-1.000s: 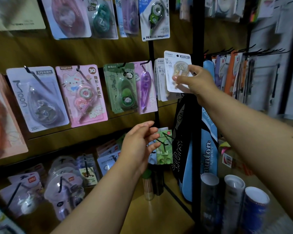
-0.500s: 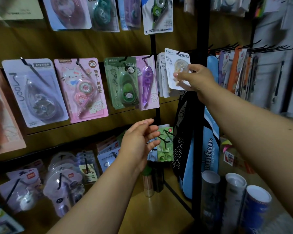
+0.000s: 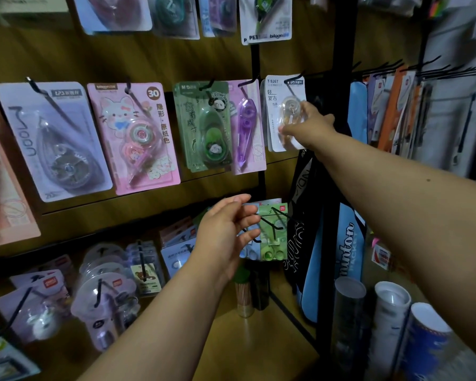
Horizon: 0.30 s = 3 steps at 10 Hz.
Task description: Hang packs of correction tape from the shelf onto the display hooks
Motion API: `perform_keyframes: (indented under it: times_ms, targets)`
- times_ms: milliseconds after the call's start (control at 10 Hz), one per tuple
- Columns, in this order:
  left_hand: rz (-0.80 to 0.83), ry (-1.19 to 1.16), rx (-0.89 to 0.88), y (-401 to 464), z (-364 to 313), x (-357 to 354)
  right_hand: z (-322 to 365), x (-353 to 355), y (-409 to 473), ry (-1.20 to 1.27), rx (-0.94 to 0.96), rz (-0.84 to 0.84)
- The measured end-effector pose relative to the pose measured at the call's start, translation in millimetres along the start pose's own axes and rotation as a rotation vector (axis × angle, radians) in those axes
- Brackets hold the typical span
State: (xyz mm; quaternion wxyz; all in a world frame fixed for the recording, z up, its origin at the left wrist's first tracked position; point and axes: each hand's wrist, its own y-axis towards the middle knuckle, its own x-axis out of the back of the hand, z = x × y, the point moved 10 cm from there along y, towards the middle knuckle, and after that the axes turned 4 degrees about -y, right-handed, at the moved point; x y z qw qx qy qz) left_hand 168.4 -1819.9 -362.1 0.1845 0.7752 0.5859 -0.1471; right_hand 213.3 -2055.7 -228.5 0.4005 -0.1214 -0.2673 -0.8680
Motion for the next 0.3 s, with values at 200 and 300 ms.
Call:
perform_keyframes:
  times_ms: [200, 300]
  targets:
    - [-0.013, 0.018, -0.002, 6.0, 2.3, 5.8, -2.8, -2.5, 3.5, -0.019, 0.014, -0.008]
    - [-0.011, 0.026, 0.008, 5.3, 3.5, 5.8, -1.3, 1.8, -2.3, -0.060, 0.023, -0.018]
